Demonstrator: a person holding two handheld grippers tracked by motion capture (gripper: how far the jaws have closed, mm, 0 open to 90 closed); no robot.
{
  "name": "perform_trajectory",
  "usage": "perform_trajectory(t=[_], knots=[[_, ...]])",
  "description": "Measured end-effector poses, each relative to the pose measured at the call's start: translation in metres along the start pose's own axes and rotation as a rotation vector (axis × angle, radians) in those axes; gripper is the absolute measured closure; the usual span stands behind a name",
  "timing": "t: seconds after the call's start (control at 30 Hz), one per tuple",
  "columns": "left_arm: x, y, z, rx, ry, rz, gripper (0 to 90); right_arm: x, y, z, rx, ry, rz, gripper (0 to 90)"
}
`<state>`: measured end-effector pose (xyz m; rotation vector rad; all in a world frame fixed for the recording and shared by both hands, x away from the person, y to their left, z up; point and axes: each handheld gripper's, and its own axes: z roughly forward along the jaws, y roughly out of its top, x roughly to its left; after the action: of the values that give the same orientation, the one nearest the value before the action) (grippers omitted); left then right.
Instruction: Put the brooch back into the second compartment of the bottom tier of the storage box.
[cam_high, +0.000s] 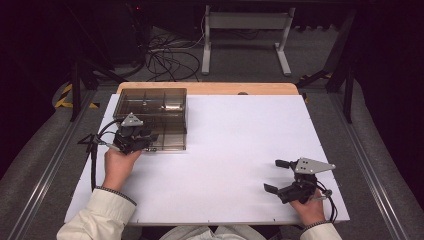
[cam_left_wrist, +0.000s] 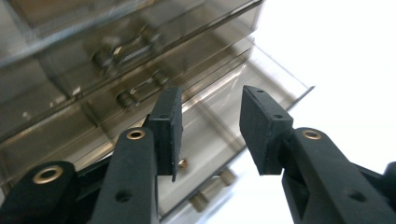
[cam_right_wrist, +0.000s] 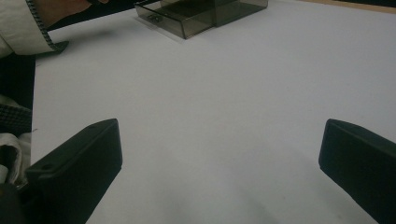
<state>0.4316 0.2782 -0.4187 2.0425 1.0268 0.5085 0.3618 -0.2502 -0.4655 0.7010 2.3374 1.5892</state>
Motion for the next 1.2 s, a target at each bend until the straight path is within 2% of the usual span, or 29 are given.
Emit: perform_trajectory(t=[0.13,0.4,0.67,0.87,0.97,1.2], knots=[[-0.009,0.002,-0.012,-0.032,-0.005,0.012,53.1,-0.001,0.000,0.000,-0.001,0.006,0.009,0.2],[-0.019,0.003,-0.029,-0.097,-0.053,0.003,41.8,0.000,0.000,0.000,0.000,0.005,0.005,0.3],[-0.038,0.002,-0.045,-0.149,-0.089,0.062,33.8,0.000,0.000,0.000,-0.001,0.006,0.005,0.4],[-0.047,-0.007,-0.054,-0.198,-0.139,0.064,20.8,-0.001,0.000,0.000,-0.002,0.008,0.004,0.3],[-0.051,-0.013,-0.058,-0.235,-0.149,0.065,13.5,0.000,0.000,0.000,-0.002,0.008,0.003,0.4],[-0.057,-0.028,-0.060,-0.276,-0.177,0.067,6.0,0.000,0.000,0.000,-0.001,0.010,0.000,0.3]])
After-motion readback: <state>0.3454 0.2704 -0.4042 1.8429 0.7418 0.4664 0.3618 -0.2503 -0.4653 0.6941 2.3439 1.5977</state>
